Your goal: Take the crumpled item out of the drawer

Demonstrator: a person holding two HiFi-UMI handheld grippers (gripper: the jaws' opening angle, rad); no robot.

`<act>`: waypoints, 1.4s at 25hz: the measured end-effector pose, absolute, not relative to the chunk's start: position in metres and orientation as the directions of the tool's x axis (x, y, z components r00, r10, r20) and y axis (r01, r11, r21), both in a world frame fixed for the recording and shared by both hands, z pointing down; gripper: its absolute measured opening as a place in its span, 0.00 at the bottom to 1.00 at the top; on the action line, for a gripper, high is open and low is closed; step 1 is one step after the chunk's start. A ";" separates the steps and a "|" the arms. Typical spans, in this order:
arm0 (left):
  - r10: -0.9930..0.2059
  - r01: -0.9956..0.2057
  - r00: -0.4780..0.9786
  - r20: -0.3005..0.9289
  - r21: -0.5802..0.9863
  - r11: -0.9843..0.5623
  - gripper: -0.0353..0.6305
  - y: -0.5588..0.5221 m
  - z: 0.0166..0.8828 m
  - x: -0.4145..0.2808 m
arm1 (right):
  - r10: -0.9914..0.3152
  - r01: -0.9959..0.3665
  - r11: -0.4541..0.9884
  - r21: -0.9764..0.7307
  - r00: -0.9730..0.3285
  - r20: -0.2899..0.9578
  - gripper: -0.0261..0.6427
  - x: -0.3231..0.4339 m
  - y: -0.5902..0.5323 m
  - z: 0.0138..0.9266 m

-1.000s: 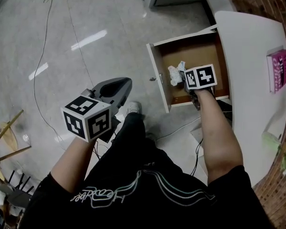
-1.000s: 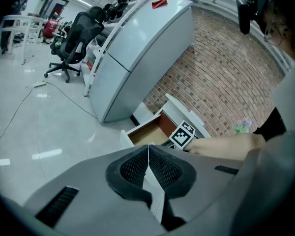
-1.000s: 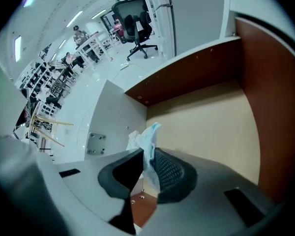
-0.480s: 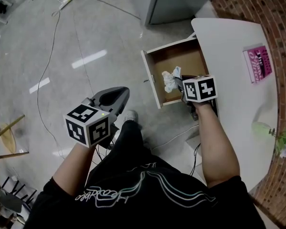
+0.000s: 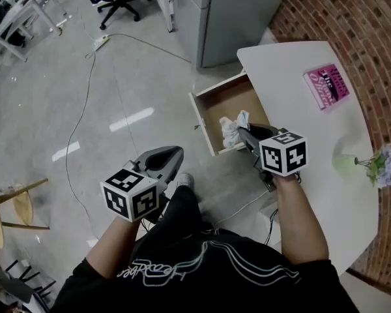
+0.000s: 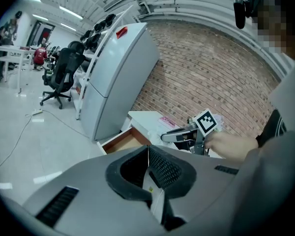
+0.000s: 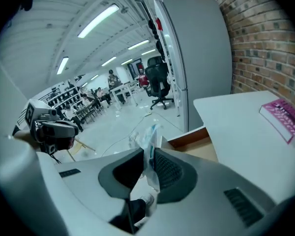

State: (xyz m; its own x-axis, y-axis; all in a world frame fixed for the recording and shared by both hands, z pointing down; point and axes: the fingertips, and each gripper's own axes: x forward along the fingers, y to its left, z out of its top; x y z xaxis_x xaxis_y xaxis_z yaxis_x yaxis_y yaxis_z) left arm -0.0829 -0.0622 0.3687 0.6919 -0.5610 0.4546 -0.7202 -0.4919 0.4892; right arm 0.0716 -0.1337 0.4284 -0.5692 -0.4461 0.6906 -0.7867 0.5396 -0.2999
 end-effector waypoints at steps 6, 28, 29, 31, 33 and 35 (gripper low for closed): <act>-0.575 -0.683 0.727 0.375 0.477 -0.553 0.09 -0.016 0.306 -0.048 | -0.526 -0.737 0.578 -0.349 -0.664 0.532 0.16 0.089 -0.076 0.342; -0.605 -0.631 0.771 0.197 0.361 -0.687 0.09 0.104 0.188 0.048 | -0.596 -0.616 0.746 -0.251 -0.787 0.160 0.16 0.146 0.085 0.199; -0.605 -0.631 0.772 0.196 0.357 -0.689 0.09 0.105 0.186 0.049 | -0.595 -0.614 0.749 -0.247 -0.788 0.156 0.16 0.146 0.086 0.197; -0.605 -0.631 0.772 0.195 0.350 -0.692 0.09 0.106 0.182 0.050 | -0.593 -0.611 0.755 -0.237 -0.791 0.150 0.16 0.146 0.087 0.193; -0.606 -0.632 0.772 0.194 0.343 -0.695 0.09 0.106 0.178 0.051 | -0.591 -0.608 0.760 -0.231 -0.794 0.145 0.16 0.146 0.088 0.191; -0.606 -0.631 0.772 0.192 0.335 -0.699 0.09 0.106 0.175 0.052 | -0.591 -0.606 0.762 -0.226 -0.795 0.137 0.16 0.147 0.088 0.187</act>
State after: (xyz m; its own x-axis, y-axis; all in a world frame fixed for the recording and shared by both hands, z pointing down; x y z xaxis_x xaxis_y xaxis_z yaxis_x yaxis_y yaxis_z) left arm 0.0520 0.1058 0.1746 0.7723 -0.6056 0.1916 -0.6315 -0.6995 0.3347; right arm 0.1465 0.0879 0.1866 -0.7947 -0.5912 0.1375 -0.6063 0.7625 -0.2258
